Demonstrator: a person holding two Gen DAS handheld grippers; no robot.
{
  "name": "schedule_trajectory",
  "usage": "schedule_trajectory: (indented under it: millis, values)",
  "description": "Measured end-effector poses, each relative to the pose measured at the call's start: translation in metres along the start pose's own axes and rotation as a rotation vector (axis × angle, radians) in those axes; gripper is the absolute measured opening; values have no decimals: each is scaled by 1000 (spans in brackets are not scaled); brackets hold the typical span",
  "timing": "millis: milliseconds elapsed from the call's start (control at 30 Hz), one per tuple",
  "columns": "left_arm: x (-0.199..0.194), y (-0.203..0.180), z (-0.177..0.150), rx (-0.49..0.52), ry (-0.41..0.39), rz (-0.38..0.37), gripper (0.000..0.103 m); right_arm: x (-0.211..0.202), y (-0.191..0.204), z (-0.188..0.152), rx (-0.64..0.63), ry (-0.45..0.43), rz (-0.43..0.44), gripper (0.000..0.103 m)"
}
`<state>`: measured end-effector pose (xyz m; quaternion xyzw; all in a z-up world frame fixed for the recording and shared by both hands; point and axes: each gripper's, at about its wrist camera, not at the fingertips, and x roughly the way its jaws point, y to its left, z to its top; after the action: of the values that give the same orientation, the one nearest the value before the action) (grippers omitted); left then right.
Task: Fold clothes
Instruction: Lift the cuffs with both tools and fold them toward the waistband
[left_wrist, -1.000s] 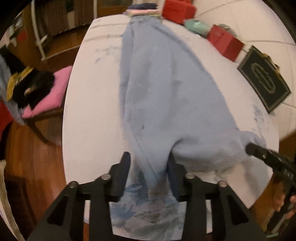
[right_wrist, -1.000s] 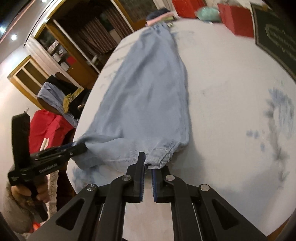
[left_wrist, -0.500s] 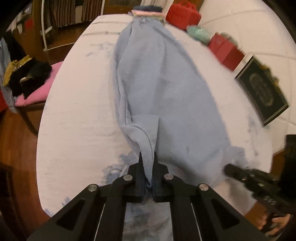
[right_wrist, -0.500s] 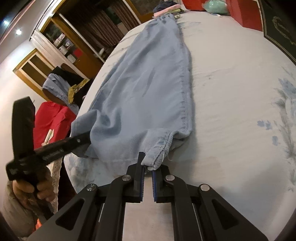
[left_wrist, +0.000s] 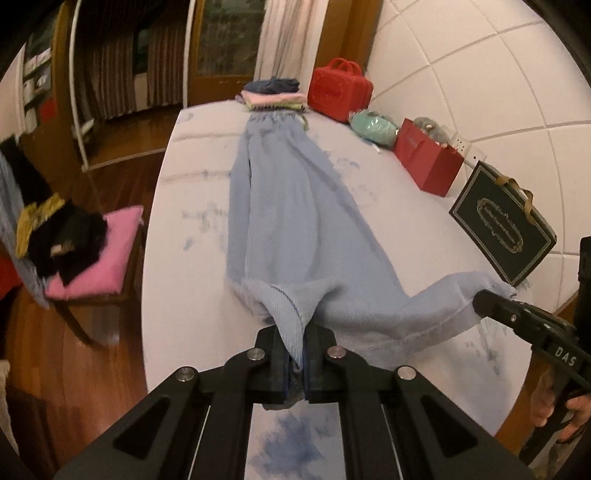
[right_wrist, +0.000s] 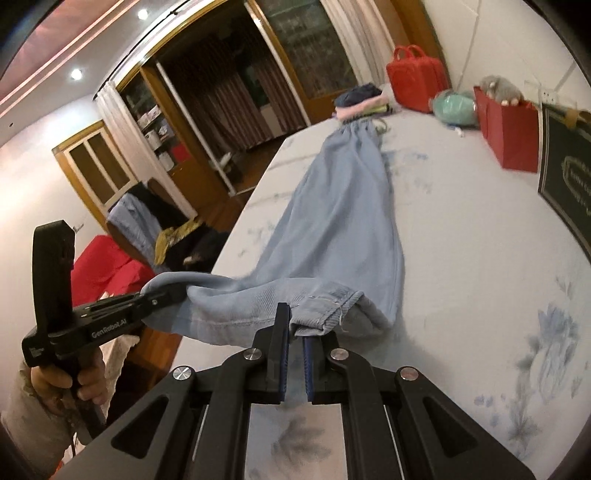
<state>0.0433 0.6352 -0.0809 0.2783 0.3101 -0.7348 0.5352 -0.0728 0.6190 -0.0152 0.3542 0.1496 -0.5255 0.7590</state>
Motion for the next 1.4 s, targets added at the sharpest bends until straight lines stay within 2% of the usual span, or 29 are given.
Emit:
schedule_trajectory:
  millis: [100, 233, 400, 533, 767, 967, 1167, 1400]
  values:
    - [12, 8, 23, 31, -12, -15, 2, 13, 11, 17, 1, -21, -41, 6]
    - [40, 30, 59, 91, 27, -67, 2, 32, 18, 35, 52, -55, -105, 6]
    - [78, 56, 101, 171, 83, -152, 2, 67, 29, 54, 119, -87, -242, 6]
    - [102, 65, 133, 238, 125, -213, 2, 80, 33, 78, 204, -132, -341, 6]
    - [154, 75, 185, 281, 167, -276, 3, 116, 29, 126, 218, -117, -445, 6]
    - [216, 91, 243, 252, 208, -288, 3, 168, -5, 181, 221, -111, -431, 6]
    - [275, 104, 304, 237, 225, -266, 3, 223, -39, 247, 227, -95, -415, 6]
    - [365, 130, 387, 232, 257, -278, 3, 295, -73, 324, 236, -96, -407, 5]
